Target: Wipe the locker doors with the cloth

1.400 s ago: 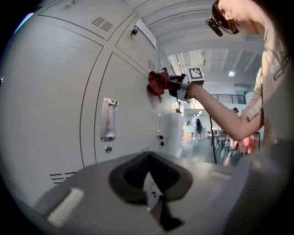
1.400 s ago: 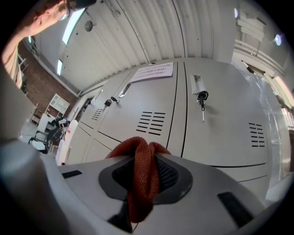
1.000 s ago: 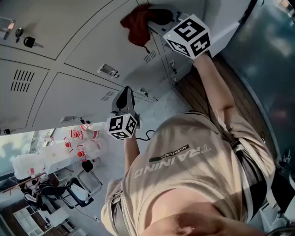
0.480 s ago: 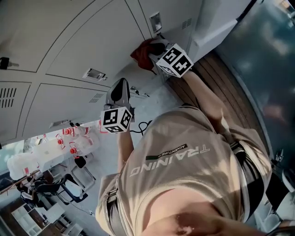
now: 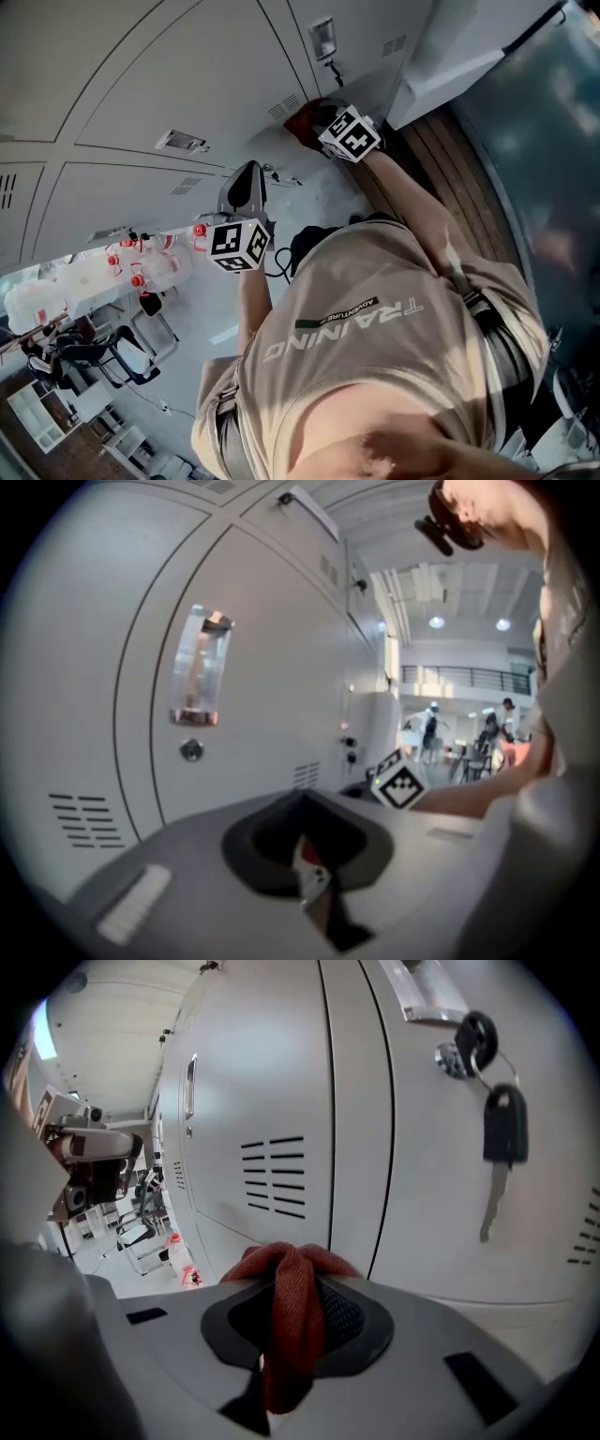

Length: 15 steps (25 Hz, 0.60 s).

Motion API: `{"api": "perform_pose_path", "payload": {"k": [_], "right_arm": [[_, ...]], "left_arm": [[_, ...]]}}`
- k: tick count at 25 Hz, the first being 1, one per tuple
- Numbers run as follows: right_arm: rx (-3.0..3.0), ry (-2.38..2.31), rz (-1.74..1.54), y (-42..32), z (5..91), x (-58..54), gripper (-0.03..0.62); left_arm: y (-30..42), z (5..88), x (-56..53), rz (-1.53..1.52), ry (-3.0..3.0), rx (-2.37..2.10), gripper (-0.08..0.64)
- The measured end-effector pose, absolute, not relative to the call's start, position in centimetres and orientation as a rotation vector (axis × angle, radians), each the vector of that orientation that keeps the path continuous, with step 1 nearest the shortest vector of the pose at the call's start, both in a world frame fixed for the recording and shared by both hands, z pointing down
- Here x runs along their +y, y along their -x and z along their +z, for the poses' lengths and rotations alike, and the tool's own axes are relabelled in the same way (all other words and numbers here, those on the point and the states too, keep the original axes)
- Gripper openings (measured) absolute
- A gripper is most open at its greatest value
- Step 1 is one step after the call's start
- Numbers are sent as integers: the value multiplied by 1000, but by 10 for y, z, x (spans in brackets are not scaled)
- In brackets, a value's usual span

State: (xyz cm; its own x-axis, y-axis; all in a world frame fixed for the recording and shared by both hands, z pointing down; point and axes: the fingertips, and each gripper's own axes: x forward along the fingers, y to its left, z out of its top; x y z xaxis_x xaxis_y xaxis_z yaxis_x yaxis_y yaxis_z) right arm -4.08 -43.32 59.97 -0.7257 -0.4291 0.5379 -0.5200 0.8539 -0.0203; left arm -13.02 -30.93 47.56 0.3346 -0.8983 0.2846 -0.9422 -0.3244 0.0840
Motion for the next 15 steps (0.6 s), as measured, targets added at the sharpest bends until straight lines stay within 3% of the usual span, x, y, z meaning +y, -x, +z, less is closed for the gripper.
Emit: {"api": "perform_pose_path", "payload": {"k": [8, 15], "right_arm": [[-2412, -635, 348, 28, 656, -404, 64], [-2478, -570, 318, 37, 645, -368, 64]], "left_arm": [[131, 494, -291, 323, -2299, -1677, 6], [126, 496, -280, 338, -2302, -1661, 5]]}}
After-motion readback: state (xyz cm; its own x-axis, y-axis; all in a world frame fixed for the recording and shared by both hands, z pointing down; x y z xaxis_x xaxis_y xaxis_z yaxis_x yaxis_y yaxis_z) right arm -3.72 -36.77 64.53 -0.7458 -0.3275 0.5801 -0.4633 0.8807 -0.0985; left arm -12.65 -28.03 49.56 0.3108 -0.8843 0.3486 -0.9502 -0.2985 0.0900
